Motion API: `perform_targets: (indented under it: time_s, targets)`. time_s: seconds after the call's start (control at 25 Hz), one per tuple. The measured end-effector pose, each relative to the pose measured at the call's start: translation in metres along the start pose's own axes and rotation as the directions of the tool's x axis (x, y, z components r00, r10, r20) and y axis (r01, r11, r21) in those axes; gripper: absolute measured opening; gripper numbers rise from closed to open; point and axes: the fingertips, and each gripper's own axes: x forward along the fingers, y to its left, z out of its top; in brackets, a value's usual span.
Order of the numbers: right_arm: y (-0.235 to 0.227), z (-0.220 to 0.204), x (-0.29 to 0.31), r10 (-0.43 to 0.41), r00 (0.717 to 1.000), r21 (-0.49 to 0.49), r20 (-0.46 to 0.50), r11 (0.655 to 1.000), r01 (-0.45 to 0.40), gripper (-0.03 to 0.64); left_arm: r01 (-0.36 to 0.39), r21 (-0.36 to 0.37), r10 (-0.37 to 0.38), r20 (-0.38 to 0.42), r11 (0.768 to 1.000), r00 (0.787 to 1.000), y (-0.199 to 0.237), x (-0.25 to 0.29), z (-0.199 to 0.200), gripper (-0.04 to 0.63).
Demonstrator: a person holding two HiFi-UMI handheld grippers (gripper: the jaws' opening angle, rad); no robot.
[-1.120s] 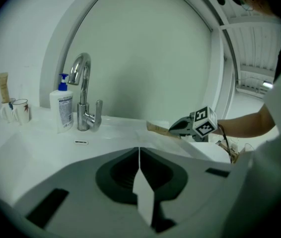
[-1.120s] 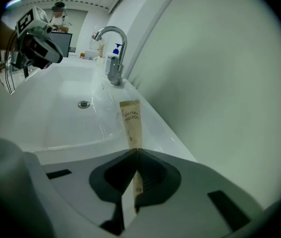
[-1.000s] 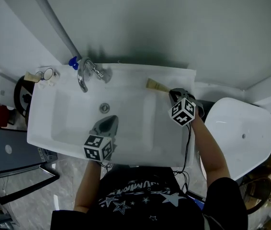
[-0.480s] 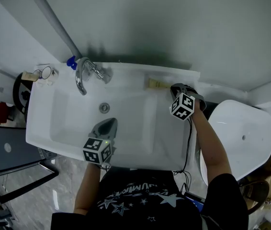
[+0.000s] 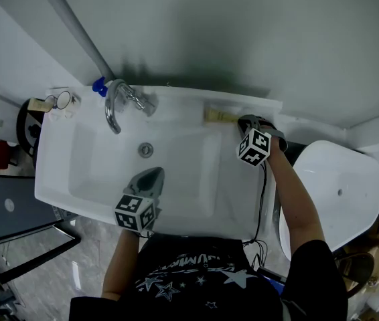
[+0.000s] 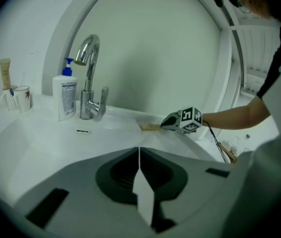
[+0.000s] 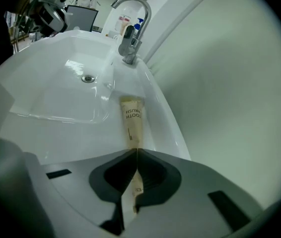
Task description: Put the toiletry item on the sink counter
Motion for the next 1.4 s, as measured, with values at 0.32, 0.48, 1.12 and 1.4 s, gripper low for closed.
perform_targets:
  time_s: [0.32, 0.48, 1.12, 1.4]
  targets:
    - [0.001, 0.002, 0.003, 0.006, 1.0, 0.002, -0.011, 1.0, -0.006, 0.018, 0.005, 0.0, -0.005, -0.003, 1.0, 1.0, 0.0, 0.001, -0.001, 0.02]
    - [0.003, 0.001, 0.003, 0.011, 1.0, 0.015, -0.023, 1.0, -0.01, 0.124, 0.008, 0.002, -0.008, -0.003, 1.0, 1.0, 0.0, 0.0, -0.003, 0.02]
    - [0.021, 0.029, -0.045, -0.068, 0.998, 0.141, 0.009, 0.988, 0.066, 0.129, 0.053, 0.025, -0.054, 0.038, 0.998, 0.998, 0.0, -0.021, 0.002, 0.02]
    - [0.036, 0.061, -0.075, -0.139, 0.989, 0.254, 0.056, 0.96, 0.121, 0.079, 0.097, 0.049, -0.099, 0.055, 0.994, 0.994, 0.005, -0.036, 0.002, 0.02]
